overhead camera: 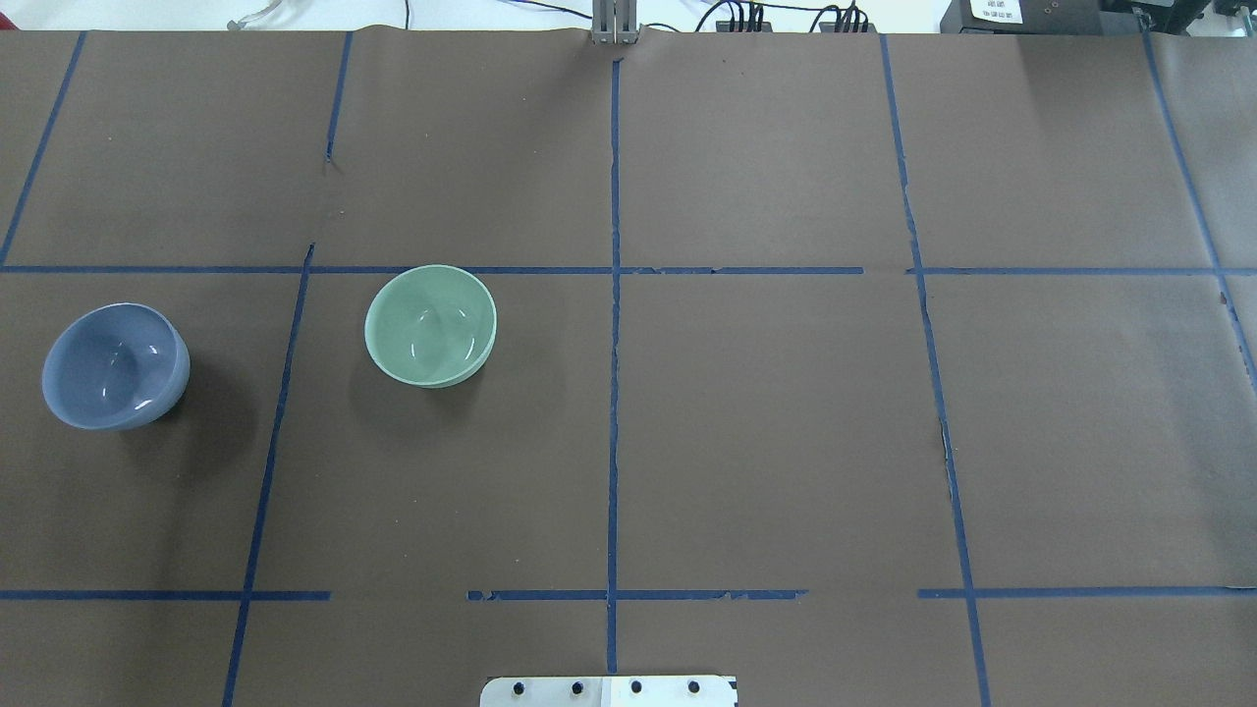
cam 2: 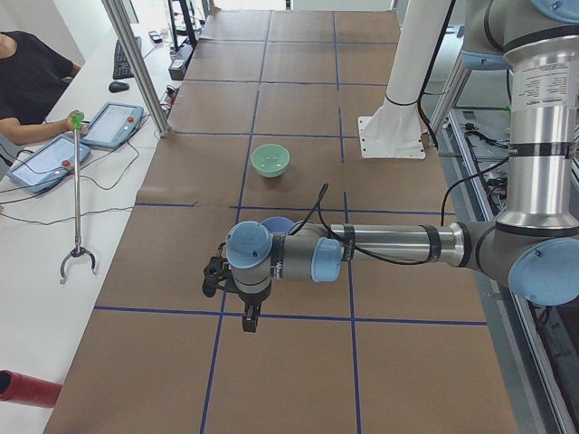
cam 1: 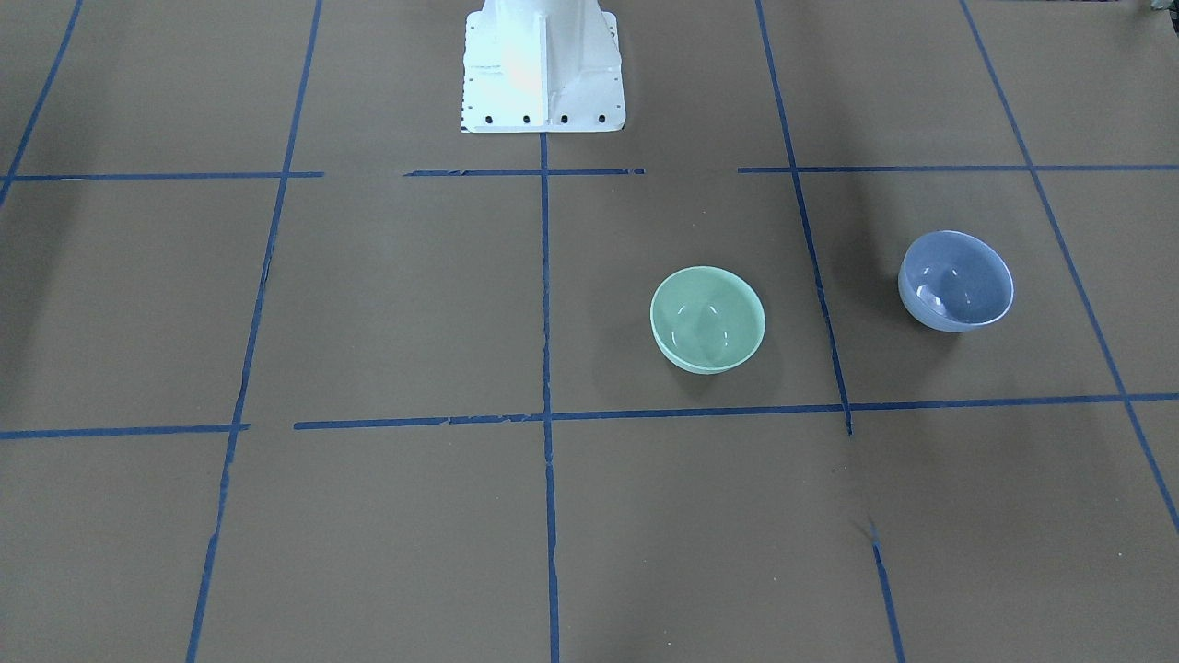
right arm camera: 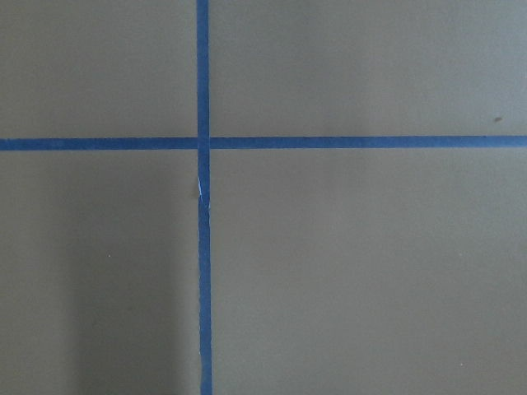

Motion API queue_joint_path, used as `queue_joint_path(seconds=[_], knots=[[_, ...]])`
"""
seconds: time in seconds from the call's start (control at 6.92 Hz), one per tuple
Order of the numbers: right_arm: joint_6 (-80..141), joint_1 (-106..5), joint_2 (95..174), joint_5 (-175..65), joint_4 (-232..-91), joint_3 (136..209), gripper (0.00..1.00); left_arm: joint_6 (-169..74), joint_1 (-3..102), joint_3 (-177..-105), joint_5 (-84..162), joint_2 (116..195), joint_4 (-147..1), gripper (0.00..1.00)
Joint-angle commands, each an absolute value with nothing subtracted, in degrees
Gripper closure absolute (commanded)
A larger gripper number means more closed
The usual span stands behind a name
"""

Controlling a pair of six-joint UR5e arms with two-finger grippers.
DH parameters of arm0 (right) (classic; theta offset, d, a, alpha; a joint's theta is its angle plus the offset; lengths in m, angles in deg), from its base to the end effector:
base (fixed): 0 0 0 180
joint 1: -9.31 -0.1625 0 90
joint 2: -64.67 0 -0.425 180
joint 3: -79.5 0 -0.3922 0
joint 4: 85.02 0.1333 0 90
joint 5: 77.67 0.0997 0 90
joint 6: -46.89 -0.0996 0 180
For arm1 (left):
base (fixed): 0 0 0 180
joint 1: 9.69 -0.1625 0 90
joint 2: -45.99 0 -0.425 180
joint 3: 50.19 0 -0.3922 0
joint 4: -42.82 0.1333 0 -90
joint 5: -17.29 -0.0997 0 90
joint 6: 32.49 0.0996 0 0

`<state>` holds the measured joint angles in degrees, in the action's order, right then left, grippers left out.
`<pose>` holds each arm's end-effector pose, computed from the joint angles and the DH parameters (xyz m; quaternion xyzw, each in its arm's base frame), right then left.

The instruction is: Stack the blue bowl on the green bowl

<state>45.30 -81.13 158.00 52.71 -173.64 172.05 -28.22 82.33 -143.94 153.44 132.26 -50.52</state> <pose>0.0724 -0.4674 0.6669 0.0015 -0.3452 0.0148 0.9384 -0.0779 -0.4657 0.6495 0.0484 0.3897 0.0295 0.9192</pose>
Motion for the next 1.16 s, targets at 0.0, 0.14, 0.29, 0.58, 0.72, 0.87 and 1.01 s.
queue_joint_path(seconds=[0.0,0.14,0.29,0.58,0.72,0.87,1.01], knots=[[45.3,-81.13,158.01,52.67,-173.61,172.05,0.0,-28.27,82.25,-144.15,153.43,132.73,-50.61,0.0],[45.3,-81.13,158.01,52.67,-173.7,172.05,0.0,-28.01,82.25,-144.06,153.43,132.74,-50.87,0.0],[45.3,-81.13,158.01,52.67,-173.7,172.05,0.0,-27.92,82.16,-144.49,153.43,132.82,-52.62,0.0],[45.3,-81.13,158.01,52.67,-173.61,172.05,0.0,-28.88,82.25,-145.28,152.83,132.48,-58.76,0.0],[45.3,-81.13,158.01,52.67,-173.61,172.05,0.0,-35.15,81.46,-145.9,153.08,132.65,-59.22,0.0],[45.3,-81.13,158.01,52.75,-173.61,172.05,0.0,-42.52,77.89,-146.69,152.82,132.21,-63.31,0.0],[45.3,-81.13,158.01,52.75,-173.61,172.05,0.0,-50.86,74.46,-148.52,152.56,131.43,-66.57,0.0]])
